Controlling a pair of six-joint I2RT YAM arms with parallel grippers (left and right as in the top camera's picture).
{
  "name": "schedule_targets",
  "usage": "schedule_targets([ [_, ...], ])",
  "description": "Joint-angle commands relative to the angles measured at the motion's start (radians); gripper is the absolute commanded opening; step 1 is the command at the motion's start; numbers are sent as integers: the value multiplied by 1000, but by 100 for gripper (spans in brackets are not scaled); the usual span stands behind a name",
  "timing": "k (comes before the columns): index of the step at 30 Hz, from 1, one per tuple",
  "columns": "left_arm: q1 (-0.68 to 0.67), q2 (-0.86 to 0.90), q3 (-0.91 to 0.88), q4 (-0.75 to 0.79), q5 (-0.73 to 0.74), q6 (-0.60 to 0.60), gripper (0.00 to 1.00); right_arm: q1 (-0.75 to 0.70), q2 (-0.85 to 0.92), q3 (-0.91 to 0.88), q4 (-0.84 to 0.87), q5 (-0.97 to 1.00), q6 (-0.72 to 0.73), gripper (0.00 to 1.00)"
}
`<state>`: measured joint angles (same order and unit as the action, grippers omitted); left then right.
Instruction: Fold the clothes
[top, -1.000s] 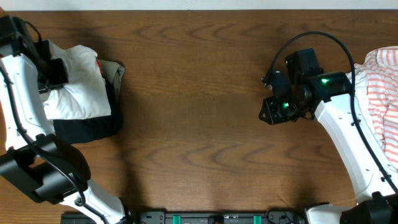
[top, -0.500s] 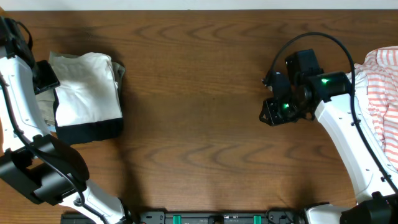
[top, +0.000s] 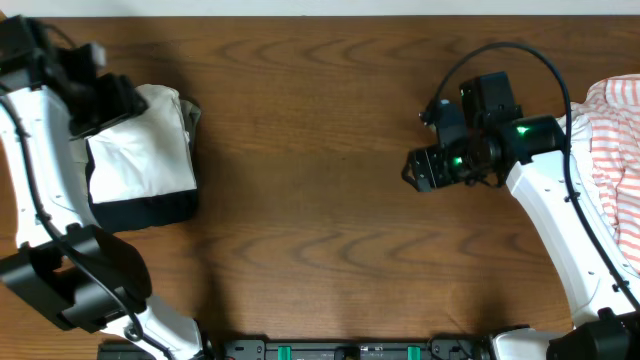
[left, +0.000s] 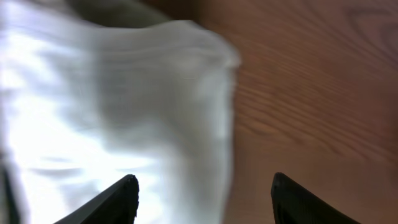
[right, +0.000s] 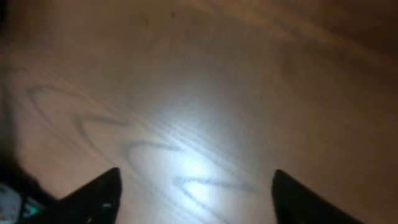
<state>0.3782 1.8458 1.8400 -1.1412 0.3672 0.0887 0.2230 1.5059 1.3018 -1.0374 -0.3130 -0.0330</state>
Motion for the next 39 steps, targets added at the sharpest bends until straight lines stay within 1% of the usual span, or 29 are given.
schedule_targets([
  [1, -90, -32, 14, -6, 51, 31, 70, -8, -14, 10, 59, 65, 2, 98],
  [2, -118, -32, 14, -7, 36, 31, 71, -8, -14, 10, 81, 96, 2, 99],
  [7, -260, -32, 14, -18, -98, 29, 74, -11, -14, 10, 200, 243, 2, 99],
  [8, -284, -32, 13, -17, -127, 26, 78, -14, -14, 10, 225, 274, 2, 99],
  [9, -303, -31, 13, -16, -150, 27, 98, -15, -14, 10, 246, 293, 2, 99],
  [15, -349, -31, 13, -20, -158, 26, 98, -19, -14, 10, 347, 325, -18, 99],
  [18, -349, -32, 14, -23, -151, 27, 98, -39, -18, 10, 365, 325, 6, 99],
  [21, -338, -50, 14, -72, -103, 28, 98, -76, -48, 10, 337, 315, 89, 99],
  [23, -338, -77, 13, -93, -72, 55, 98, -105, -91, 10, 301, 289, 92, 99],
  [29, -341, -251, -4, -81, -73, 59, 98, -139, -283, 10, 192, 283, 76, 99],
  [33, -341, -409, -95, -26, -73, 61, 98, -130, -430, -21, 154, 302, 77, 99],
  [36, -340, -546, -235, 62, -72, 55, 98, -130, -564, -95, 174, 311, 76, 99],
  [39, -341, -697, -420, 170, -72, 34, 98, -130, -682, -174, 177, 310, 77, 99],
])
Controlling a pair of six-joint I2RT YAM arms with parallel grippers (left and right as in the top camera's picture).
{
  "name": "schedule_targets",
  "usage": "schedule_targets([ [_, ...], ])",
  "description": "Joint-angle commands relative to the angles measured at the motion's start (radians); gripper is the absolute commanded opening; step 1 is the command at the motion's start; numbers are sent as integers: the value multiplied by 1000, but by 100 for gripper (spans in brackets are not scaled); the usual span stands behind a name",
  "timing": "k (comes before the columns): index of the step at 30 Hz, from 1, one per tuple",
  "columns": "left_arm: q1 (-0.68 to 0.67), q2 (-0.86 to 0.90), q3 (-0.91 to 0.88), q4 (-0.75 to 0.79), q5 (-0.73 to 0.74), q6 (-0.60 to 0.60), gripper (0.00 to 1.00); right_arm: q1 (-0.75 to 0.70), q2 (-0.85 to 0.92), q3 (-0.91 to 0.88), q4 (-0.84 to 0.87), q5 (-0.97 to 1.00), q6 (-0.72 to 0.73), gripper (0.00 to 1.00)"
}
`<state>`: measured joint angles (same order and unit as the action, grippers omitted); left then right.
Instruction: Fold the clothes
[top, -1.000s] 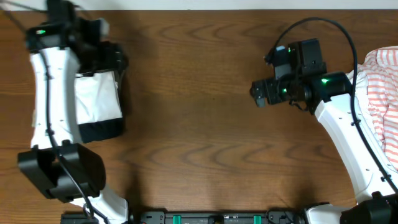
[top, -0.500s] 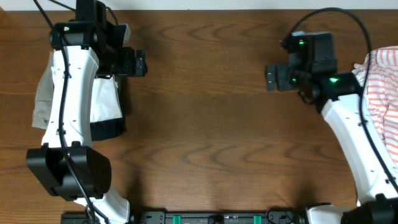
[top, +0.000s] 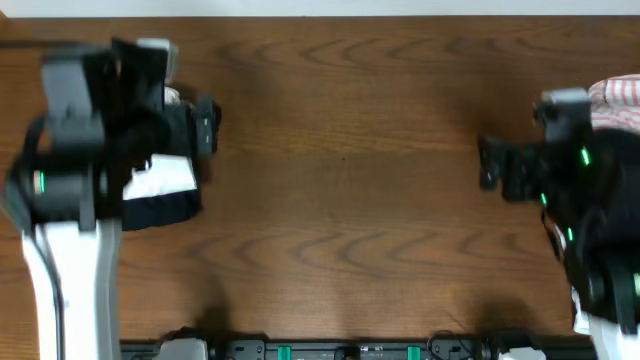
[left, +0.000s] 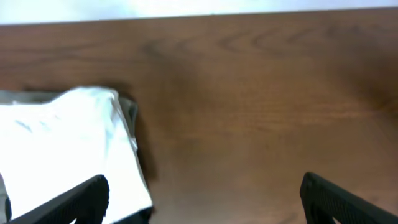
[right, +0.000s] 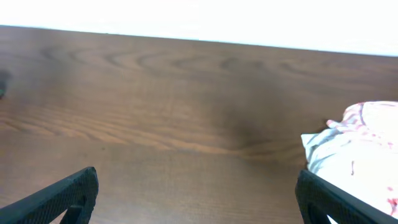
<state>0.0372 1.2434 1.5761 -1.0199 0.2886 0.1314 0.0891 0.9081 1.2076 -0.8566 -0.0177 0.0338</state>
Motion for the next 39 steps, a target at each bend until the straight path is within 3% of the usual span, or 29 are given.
schedule_targets([
  [1, 0, -152, -227, 84, 7, -10, 98, 4, -122, -108, -6, 14, 10, 99],
  [9, 1, -357, -486, 122, 6, -13, 98, 4, -268, -222, -136, 14, 10, 99],
  [14, 1, -362, -494, 25, 6, -12, 98, 4, -267, -222, -235, 11, 11, 99],
  [26, 1, -360, -494, 18, 6, -13, 98, 4, -274, -224, -325, 11, 11, 99],
  [39, 1, -360, -494, 18, 6, -12, 98, 4, -619, -363, -314, -32, 13, 99],
])
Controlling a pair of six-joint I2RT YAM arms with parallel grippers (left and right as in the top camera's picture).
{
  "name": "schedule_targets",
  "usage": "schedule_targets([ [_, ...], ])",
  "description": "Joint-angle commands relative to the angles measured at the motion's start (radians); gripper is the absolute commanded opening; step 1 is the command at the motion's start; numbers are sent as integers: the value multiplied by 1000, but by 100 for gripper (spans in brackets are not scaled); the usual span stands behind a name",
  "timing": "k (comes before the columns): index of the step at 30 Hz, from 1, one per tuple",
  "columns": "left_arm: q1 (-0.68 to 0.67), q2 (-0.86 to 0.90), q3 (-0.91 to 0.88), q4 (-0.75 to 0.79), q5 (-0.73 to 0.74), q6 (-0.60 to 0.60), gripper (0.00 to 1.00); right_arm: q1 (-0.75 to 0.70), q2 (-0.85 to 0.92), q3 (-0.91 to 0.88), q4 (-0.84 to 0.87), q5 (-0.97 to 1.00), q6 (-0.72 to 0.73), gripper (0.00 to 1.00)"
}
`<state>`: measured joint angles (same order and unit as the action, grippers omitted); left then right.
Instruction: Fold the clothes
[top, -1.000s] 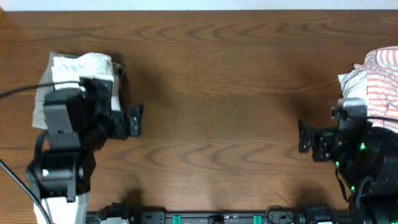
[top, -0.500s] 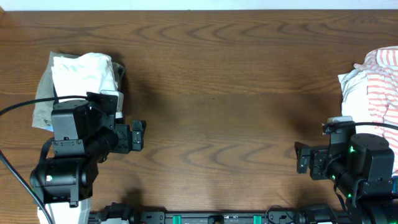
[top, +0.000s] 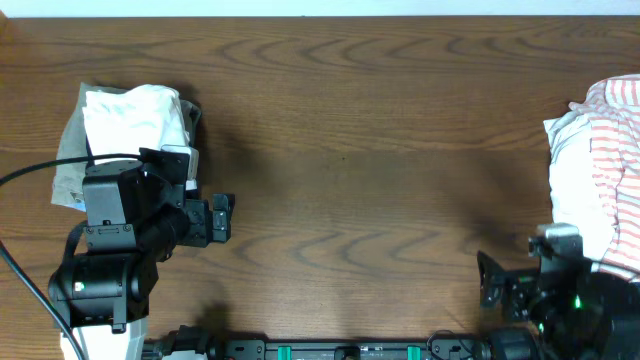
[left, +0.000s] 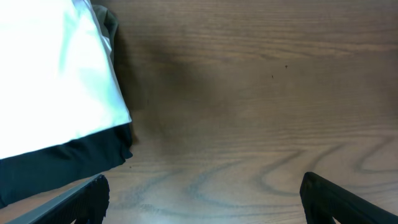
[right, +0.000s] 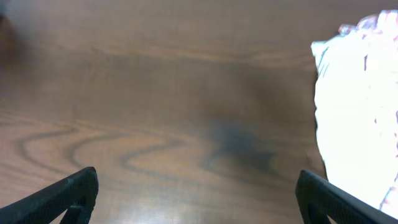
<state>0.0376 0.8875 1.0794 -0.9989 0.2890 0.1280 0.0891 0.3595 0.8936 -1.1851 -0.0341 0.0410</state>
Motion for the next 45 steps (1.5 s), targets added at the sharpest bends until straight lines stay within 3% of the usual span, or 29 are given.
schedule_targets([
  [1, 0, -5, 3, -3, 6, -9, 98, 4, -114, -80, 33, -15, 6, 99],
  [7, 0, -5, 3, -3, 6, -9, 98, 3, -360, -320, 282, -19, -5, 99],
  [12, 0, -5, 3, -3, 6, -9, 98, 30, -355, -466, 508, -34, -10, 99],
  [18, 0, -5, 3, -3, 6, -9, 98, 58, -355, -671, 902, -34, -116, 99],
  [24, 0, -5, 3, -3, 6, -9, 98, 63, -355, -855, 1186, -34, -186, 99],
  [28, 0, -5, 3, -3, 6, -9, 98, 64, -354, -888, 1114, -34, -192, 99],
  [45, 0, -5, 3, -3, 6, -9, 98, 66, -354, -888, 1117, -34, -192, 99],
])
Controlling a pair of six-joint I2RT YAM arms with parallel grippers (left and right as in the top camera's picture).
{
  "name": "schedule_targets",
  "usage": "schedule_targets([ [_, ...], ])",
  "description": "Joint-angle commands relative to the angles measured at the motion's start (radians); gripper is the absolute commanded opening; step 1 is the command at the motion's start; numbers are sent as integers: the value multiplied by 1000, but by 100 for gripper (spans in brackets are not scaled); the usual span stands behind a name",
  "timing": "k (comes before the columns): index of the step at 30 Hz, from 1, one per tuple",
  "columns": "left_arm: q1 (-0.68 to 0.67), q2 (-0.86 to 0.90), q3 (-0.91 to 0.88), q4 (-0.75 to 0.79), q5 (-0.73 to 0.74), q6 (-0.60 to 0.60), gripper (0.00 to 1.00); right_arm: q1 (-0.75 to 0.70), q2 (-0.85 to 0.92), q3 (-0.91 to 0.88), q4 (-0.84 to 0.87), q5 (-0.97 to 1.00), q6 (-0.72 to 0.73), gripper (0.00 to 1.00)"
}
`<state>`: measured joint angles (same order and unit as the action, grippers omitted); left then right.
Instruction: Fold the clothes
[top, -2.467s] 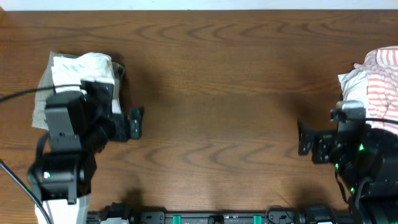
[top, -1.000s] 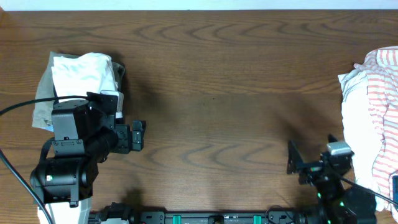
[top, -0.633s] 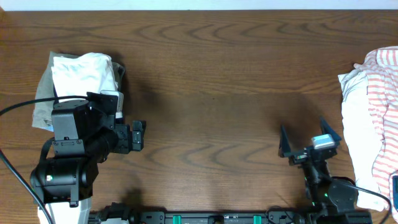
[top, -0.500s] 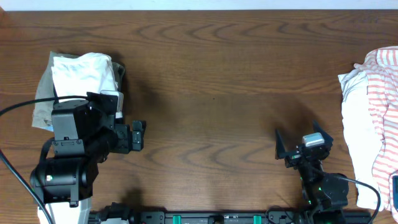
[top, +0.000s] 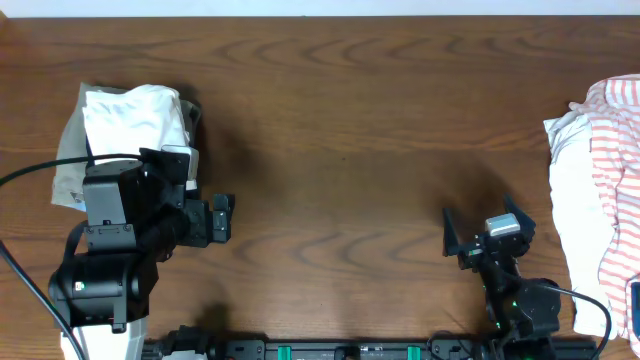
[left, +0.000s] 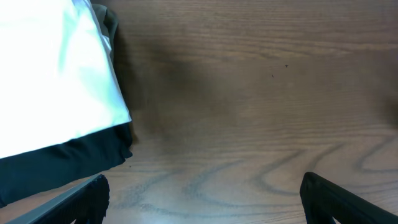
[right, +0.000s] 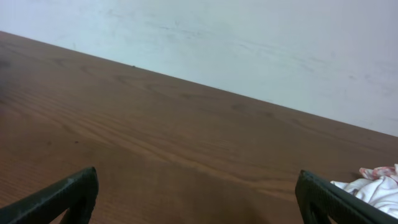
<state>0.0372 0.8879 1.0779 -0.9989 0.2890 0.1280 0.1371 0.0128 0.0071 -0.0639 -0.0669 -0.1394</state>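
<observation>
A folded stack (top: 130, 120), white cloth (left: 50, 81) on top and a black garment (left: 62, 163) under it, lies at the table's back left. A loose red-striped white garment (top: 600, 170) is heaped at the right edge, and its corner (right: 376, 190) shows in the right wrist view. My left gripper (top: 224, 218) is open near the front left, just right of the stack, with nothing in it. At the front right my right gripper (top: 483, 225) is open and empty, left of the striped heap.
The brown wooden table (top: 340, 150) runs between the two piles. A pale wall (right: 249, 43) rises behind its far edge. The arm bases and a black rail (top: 340, 350) line the front edge.
My right gripper has moved a little left and away from the front right corner. Its camera now looks level across the table at the wall instead of down. The left arm has not moved.
My left gripper was open right over the folded stack, and the right one was open above the table's right middle. Then both were higher and further apart. Then both were near the front edge, empty, where they remain; the stack lies at the back left.
</observation>
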Motion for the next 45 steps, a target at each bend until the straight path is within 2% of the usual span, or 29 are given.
schedule_targets([
  [1, 1, -5, 4, -3, 6, -9, 98, 18, -8, -2, -4, -1, -12, 99],
  [18, -4, -39, 4, -4, 6, -9, 98, 17, -8, -2, -4, -1, -12, 99],
  [23, -6, -153, -4, -57, -63, 6, 98, 18, -8, -2, -4, -1, -11, 99],
  [28, -47, -334, -115, -40, -77, 10, 98, 18, -8, -2, -4, -1, -12, 99],
  [38, -51, -767, -602, 272, -118, 10, 98, 18, -8, -2, -4, -1, -12, 99],
  [42, -51, -866, -742, 422, -123, 10, 98, 18, -8, -2, -4, -1, -11, 99],
  [43, -51, -887, -804, 519, -135, 11, 98, 18, -8, -2, -4, -1, -12, 99],
  [45, -55, -886, -849, 608, -165, 11, 98, 17, -8, -2, -4, -1, -11, 99],
])
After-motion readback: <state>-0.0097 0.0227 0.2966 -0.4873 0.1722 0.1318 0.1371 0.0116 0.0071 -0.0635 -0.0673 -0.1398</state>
